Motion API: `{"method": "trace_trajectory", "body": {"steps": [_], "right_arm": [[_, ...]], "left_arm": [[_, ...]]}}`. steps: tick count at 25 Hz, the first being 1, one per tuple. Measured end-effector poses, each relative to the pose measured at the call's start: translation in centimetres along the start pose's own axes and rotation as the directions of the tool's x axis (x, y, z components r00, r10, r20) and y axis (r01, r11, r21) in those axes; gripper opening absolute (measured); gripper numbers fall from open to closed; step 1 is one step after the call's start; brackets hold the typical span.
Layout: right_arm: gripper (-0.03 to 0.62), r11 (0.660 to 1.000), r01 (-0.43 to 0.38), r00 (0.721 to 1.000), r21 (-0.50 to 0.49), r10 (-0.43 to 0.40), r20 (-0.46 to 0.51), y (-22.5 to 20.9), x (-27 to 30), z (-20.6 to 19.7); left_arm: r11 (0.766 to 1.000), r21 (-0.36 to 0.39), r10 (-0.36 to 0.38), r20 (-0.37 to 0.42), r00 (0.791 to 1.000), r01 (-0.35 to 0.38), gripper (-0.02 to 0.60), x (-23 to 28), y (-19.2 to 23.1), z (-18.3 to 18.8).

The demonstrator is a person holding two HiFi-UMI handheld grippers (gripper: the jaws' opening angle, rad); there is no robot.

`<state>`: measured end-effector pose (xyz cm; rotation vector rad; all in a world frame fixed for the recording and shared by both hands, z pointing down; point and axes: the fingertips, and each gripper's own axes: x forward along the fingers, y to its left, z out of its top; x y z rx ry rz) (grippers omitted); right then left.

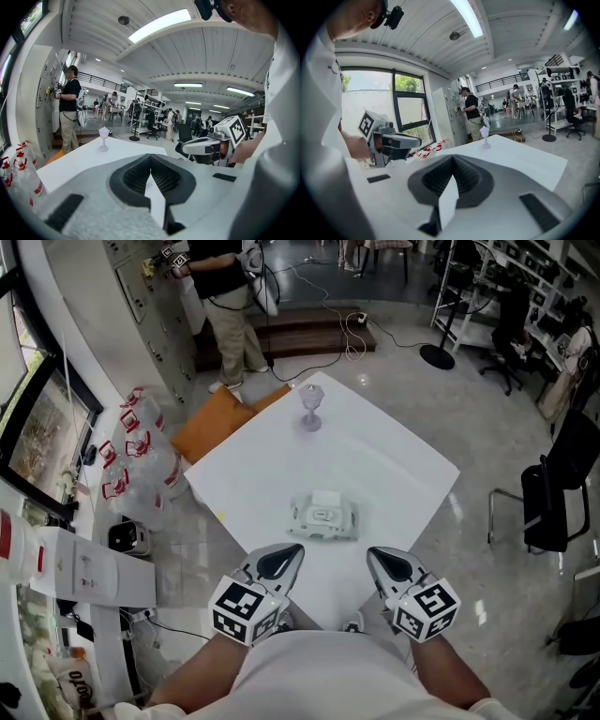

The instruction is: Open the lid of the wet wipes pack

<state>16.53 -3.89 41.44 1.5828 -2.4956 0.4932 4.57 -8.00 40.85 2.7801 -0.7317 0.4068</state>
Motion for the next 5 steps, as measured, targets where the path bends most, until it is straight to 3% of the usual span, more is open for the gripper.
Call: {"method": "trace_trajectory", "body": {"steps": [5], "right_arm": [[0.005, 1.0, 0.003, 1.0, -0.001, -0.003, -0.001, -0.14, 0.13, 0.14]], "left_arm": [[1.0, -0.001, 0.001, -0.001, 1.0, -0.001, 0.0, 0.08, 0.27, 0.1]]}}
